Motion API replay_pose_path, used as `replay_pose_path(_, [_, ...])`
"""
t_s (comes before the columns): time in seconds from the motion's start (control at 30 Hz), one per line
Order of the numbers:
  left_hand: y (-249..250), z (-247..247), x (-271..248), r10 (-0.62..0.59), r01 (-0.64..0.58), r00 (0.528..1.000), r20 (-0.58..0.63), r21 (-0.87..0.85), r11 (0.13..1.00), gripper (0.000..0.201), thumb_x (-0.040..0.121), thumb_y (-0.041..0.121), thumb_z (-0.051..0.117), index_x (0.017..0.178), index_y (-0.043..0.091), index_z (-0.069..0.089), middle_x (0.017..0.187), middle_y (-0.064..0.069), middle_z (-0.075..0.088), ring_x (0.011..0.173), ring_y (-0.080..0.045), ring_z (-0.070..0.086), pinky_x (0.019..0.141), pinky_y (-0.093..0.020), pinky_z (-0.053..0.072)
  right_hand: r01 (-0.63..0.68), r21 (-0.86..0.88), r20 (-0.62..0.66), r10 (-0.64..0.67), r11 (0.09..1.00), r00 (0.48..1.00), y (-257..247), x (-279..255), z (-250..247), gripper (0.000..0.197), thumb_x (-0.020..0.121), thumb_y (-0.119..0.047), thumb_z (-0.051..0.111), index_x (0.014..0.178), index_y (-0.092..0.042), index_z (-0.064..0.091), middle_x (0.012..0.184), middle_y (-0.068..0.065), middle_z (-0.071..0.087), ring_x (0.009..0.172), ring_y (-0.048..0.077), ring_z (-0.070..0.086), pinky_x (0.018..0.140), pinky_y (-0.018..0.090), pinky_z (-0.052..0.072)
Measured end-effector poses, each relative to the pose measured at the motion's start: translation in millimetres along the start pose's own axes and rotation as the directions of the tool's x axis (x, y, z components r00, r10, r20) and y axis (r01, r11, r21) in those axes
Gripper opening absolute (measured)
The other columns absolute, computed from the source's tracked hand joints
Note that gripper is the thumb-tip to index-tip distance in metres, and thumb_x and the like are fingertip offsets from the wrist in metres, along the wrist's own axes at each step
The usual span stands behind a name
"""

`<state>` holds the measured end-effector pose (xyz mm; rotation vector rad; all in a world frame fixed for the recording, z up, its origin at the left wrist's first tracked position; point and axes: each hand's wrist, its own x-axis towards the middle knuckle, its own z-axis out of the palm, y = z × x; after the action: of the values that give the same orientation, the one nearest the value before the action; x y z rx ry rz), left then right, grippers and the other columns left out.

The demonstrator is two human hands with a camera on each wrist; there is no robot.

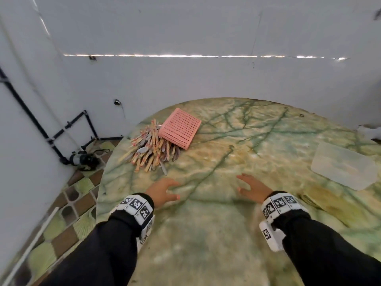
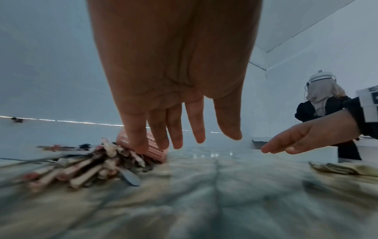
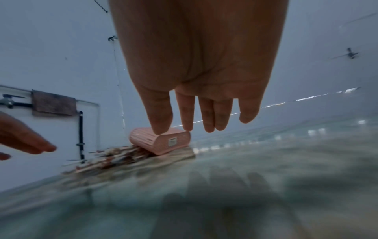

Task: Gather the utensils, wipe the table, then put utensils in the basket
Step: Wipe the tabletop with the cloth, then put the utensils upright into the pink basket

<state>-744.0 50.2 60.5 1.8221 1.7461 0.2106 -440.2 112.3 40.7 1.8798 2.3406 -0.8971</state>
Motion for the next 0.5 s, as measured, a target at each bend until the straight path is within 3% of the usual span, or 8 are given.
replay_pose_path(0.17, [-39,-45,20,-0.004,0.004,1.000,-0.003,0.070,0.998,0.050,0.087,0.028,0.062,0.135,0.018,0.047,0.144,-0.004,0.042,0.133,-0.019,0.037,0.108,-0.028,0.026,0.089,0.040,-0.013,-0.088,0.995,0.996,-93,39,34,0.064,0.093,-0.023,0.054,0.147,-0.021,0.021,0.156,0.006,0.014,0.145,0.017,0.015,0.116,0.027,0.015])
replay_pose_path(0.33, [-59,-79,48,0.015,-0.015,1.000,-0.015,0.063,0.998,0.055,0.087,0.023,0.063,0.137,0.016,0.043,0.144,-0.005,0.041,0.133,-0.020,0.039,0.108,-0.028,0.028,0.113,0.044,-0.022,-0.112,0.993,0.993,-153,76,34,0.073,0.088,-0.026,0.061,0.148,-0.024,0.019,0.156,0.007,0.015,0.144,0.021,0.017,0.117,0.032,0.017])
replay_pose_path(0.5, [-61,-97,79,0.041,-0.036,0.997,-0.061,0.083,0.996,0.062,0.085,0.019,0.064,0.140,0.013,0.037,0.145,-0.007,0.040,0.132,-0.021,0.039,0.107,-0.027,0.028,0.183,-0.062,-0.168,-0.191,0.981,0.967,-195,120,20,0.081,0.078,-0.023,0.067,0.145,-0.035,0.023,0.150,0.009,0.025,0.132,0.031,0.037,0.108,0.041,0.036])
